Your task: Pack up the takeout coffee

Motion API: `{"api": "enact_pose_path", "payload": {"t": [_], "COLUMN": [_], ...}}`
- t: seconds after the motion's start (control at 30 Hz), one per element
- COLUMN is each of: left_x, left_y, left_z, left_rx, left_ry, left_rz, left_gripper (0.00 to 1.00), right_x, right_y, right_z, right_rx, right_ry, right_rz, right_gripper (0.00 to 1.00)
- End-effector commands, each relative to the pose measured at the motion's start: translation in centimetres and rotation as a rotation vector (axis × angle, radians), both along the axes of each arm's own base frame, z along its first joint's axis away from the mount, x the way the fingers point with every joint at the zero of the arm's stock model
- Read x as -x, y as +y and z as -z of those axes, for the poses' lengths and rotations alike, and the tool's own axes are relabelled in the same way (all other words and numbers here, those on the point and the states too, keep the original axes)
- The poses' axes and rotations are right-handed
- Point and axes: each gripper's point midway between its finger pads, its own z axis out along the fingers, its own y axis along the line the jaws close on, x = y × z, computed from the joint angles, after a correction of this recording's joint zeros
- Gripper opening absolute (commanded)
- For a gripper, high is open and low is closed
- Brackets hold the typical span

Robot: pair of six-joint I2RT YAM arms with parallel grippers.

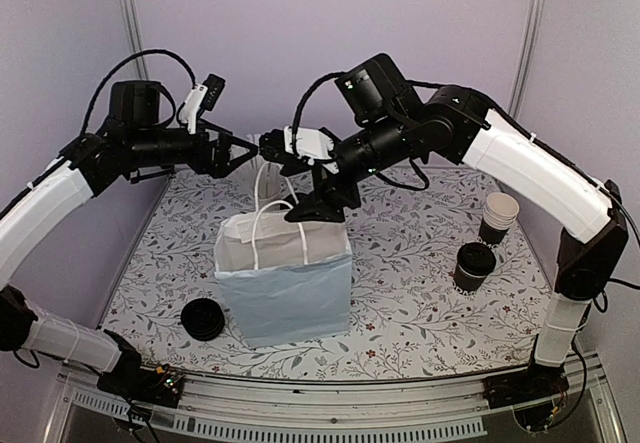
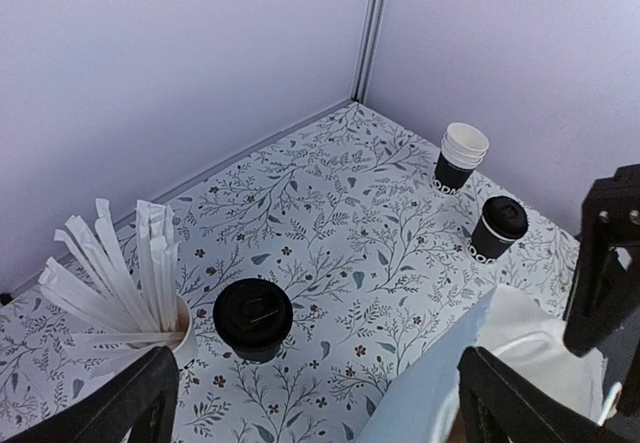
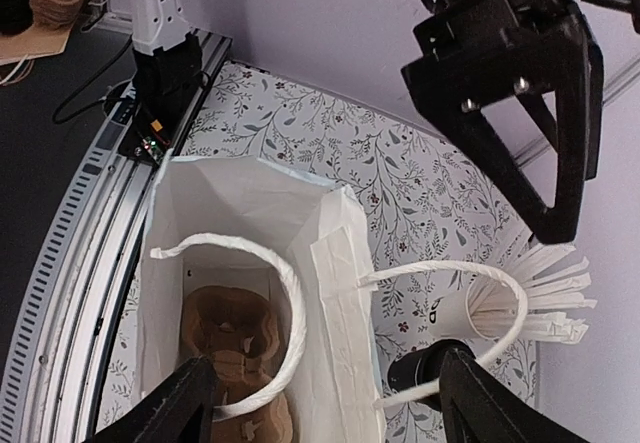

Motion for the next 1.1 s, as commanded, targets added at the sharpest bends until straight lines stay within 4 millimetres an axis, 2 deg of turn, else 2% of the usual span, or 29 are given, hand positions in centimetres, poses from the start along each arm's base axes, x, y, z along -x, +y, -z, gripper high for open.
{"api": "enact_pose_path", "payload": {"t": [0.0,0.07,0.17,0.27,0.33,0.4,0.47,0.57,0.73,0.8,0.83,0.87,0.97,1.07], "left_x": [5.1,6.5,7.8,7.2,6.9,7.3,7.9,7.4,6.7,7.1,7.4,7.7,8.0,7.3], "left_y": [1.4,1.7,1.6,1.6,1.3,0.5,-0.6,-1.6,-2.7,-3.4,-3.8,-4.1,-4.6,-4.9], "left_z": [-5.4,-5.3,-3.3,0.3,2.6,4.6,5.9,7.7,9.6,10.1,10.3,10.6,11.3,11.1], "left_rx": [0.088,0.082,0.026,-0.046,-0.091,-0.126,-0.152,-0.221,-0.278,-0.285,-0.293,-0.300,-0.344,-0.419], "left_ry": [-0.160,-0.157,-0.109,-0.015,0.044,0.098,0.130,0.146,0.181,0.209,0.224,0.239,0.263,0.225], "left_rz": [0.072,0.105,0.162,0.155,0.172,0.235,0.300,0.296,0.315,0.353,0.373,0.390,0.401,0.338], "left_gripper": [1.00,1.00,0.99,0.95,0.89,0.82,0.79,0.75,0.64,0.54,0.45,0.40,0.13,0.03], "right_x": [2.5,2.6,1.2,-2.0,-3.3,-4.3,-4.9,-4.7,-4.4,-4.5,-4.6,-4.6,-4.8,-5.0], "right_y": [-3.6,-5.5,-8.6,-11.3,-12.9,-14.1,-14.9,-15.2,-14.9,-14.7,-14.6,-14.5,-14.3,-14.1], "right_z": [-2.9,-3.5,-4.0,-2.4,-0.9,0.2,1.8,3.0,2.6,2.9,3.1,3.2,3.5,3.4], "right_rx": [-0.014,-0.025,-0.042,-0.043,-0.048,-0.058,-0.045,-0.028,-0.041,-0.036,-0.033,-0.031,-0.026,-0.024], "right_ry": [0.032,0.074,0.100,0.135,0.170,0.186,0.200,0.225,0.241,0.253,0.258,0.261,0.269,0.273], "right_rz": [-0.089,-0.113,-0.086,0.015,0.063,0.106,0.141,0.154,0.132,0.126,0.125,0.123,0.120,0.121], "right_gripper": [0.83,0.84,0.85,0.85,0.85,0.85,0.85,0.85,0.85,0.85,0.85,0.85,0.85,0.86]}}
